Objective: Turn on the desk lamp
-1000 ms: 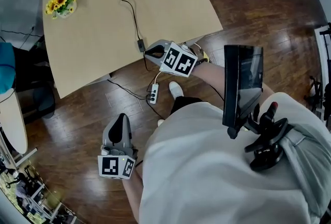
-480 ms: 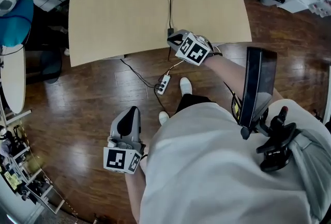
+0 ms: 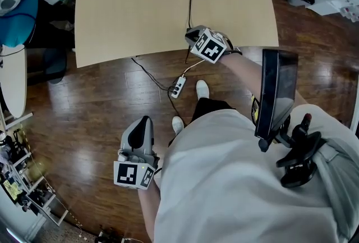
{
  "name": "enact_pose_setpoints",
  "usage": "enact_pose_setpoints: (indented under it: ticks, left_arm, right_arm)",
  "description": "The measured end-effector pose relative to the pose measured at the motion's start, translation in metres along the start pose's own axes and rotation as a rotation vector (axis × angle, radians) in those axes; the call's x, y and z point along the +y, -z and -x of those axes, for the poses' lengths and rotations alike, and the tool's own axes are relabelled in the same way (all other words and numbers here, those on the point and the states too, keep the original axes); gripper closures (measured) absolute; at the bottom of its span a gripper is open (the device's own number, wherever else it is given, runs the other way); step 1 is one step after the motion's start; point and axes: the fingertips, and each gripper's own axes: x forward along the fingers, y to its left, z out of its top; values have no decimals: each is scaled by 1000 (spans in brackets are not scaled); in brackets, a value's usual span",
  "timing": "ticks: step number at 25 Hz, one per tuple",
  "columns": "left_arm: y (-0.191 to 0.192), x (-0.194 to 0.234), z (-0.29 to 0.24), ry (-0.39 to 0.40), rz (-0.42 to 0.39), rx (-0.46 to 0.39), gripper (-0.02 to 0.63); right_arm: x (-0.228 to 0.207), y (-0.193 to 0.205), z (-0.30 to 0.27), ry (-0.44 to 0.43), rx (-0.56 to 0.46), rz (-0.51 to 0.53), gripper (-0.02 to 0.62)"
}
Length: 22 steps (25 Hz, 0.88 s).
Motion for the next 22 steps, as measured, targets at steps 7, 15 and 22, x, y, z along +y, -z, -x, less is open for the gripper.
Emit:
enact_pose_setpoints:
  ticks: [7,15,22]
  left_arm:
    - [-3,3,-13,9,0,8,586]
    - [-8,-4,-26,38,-3,18,586]
    - [-9,-7,-32,48,-19,22,586]
  right_arm:
    - [-5,0,-4,-11,5,-13,591]
    - [-5,5,-4,-22,7,-36,591]
    - [-5,4,-4,-13,-12,-35,592]
